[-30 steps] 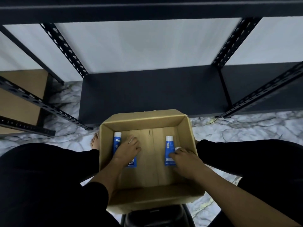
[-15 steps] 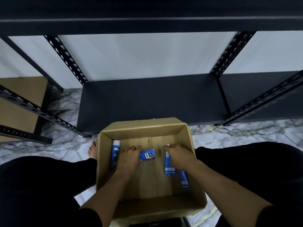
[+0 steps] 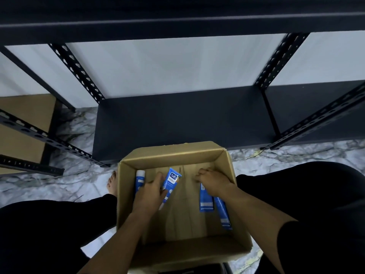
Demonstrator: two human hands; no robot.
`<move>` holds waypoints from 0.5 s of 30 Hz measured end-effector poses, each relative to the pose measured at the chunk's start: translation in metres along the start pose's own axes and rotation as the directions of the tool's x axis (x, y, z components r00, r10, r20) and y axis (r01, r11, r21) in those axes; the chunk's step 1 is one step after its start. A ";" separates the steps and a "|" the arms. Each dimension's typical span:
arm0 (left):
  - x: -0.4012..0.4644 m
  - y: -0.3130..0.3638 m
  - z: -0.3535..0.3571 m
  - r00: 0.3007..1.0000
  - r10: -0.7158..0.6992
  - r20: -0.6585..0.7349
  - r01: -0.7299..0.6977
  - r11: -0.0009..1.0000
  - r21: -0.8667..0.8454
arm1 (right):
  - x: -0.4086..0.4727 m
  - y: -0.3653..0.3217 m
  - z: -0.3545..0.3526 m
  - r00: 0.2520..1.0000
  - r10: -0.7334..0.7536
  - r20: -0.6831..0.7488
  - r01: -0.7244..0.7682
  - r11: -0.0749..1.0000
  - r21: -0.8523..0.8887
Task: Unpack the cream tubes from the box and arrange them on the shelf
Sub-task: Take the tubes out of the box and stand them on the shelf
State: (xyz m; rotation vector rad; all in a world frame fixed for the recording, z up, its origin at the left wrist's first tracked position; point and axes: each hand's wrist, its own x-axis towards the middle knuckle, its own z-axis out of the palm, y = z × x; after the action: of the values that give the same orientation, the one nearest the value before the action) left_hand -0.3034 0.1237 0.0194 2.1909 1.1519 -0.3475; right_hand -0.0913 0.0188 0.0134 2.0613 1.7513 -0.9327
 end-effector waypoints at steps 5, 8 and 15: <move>-0.003 -0.009 0.001 0.999 0.025 0.033 -0.024 1.000 -0.010 | 0.004 -0.003 0.000 0.998 -0.054 0.009 0.055 0.995 -0.086; -0.005 -0.010 0.002 0.999 0.027 0.040 -0.026 0.999 -0.022 | 0.005 -0.006 0.000 0.998 -0.054 0.025 0.057 0.988 -0.144; -0.006 -0.010 0.001 0.998 0.001 0.060 0.007 0.990 -0.140 | 0.003 -0.009 -0.003 0.998 0.000 0.069 0.012 0.985 -0.173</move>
State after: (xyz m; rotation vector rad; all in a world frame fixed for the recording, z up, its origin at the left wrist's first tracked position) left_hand -0.3151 0.1228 0.0173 2.0435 1.1125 -0.3217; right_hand -0.0987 0.0250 0.0149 1.8939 1.7385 -0.8117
